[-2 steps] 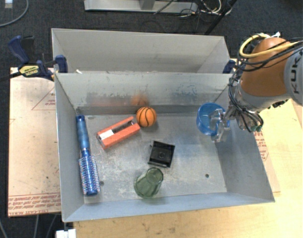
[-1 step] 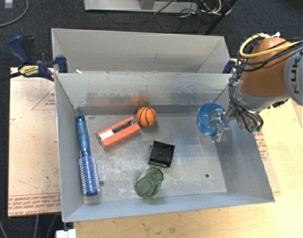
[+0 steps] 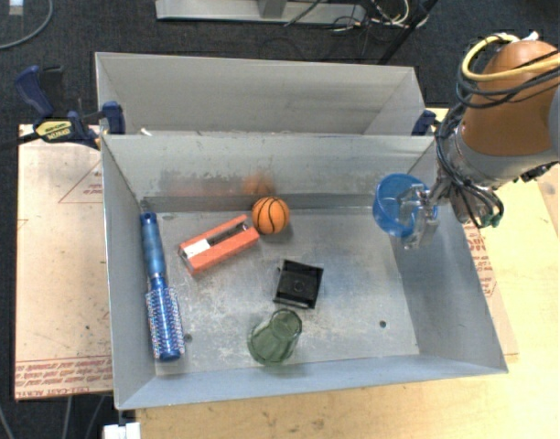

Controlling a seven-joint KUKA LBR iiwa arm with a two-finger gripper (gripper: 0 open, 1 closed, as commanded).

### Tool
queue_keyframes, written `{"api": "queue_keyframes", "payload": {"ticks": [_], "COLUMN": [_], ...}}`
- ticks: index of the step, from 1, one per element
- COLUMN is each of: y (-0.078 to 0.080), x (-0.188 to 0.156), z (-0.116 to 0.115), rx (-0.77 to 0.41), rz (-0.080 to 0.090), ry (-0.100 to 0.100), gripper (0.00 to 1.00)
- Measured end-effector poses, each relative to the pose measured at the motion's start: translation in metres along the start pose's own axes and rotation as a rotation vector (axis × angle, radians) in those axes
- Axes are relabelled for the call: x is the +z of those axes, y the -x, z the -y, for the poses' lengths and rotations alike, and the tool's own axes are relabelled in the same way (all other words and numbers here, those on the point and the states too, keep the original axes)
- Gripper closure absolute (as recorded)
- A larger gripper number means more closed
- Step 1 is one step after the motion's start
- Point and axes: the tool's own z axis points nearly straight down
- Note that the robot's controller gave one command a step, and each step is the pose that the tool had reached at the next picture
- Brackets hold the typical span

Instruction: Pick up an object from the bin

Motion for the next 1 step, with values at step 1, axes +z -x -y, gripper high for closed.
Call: {"api": "queue_keyframes", "payload": {"ticks": [1], "y": [0.0026], "x": [-0.0327], "z": [0.0018], "rx": [-0.038], "rz": [0.011], "ry": [-0.004], "gripper": [1.0]}}
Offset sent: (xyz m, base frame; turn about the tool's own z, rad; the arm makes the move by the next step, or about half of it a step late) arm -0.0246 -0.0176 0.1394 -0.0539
